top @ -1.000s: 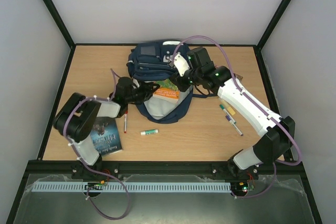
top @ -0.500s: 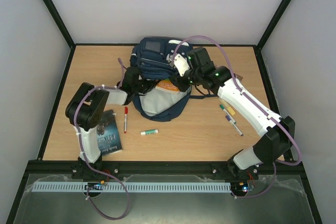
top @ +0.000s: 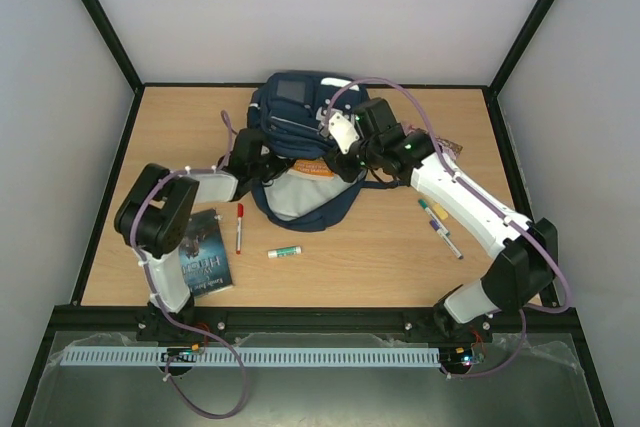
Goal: Pack the student bag
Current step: Place the book in the student bag.
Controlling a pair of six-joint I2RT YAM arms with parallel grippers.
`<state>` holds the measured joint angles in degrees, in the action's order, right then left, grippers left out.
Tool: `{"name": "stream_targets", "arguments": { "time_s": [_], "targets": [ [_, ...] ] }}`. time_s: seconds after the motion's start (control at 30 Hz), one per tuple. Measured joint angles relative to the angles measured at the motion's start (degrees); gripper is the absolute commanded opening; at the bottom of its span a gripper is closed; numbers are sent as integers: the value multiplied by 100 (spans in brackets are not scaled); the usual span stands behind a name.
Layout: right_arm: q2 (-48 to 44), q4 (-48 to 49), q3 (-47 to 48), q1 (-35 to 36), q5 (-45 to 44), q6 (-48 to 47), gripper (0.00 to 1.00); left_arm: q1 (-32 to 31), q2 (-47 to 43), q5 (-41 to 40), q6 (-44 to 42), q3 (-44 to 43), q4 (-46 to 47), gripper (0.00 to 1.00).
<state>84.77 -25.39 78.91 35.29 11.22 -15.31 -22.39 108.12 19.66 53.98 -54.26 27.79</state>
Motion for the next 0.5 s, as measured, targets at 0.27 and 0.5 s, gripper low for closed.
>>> {"name": "stream_targets", "arguments": {
  "time_s": [0.27,0.5],
  "targets": [
    [424,83,-313,48,-11,-125,1,0,-918,-173,-197,629,-483,60],
    [645,127,-400,55,-31,-125,1,-17,-1322,-330,-295,1051,-846,68]
  ]
}}
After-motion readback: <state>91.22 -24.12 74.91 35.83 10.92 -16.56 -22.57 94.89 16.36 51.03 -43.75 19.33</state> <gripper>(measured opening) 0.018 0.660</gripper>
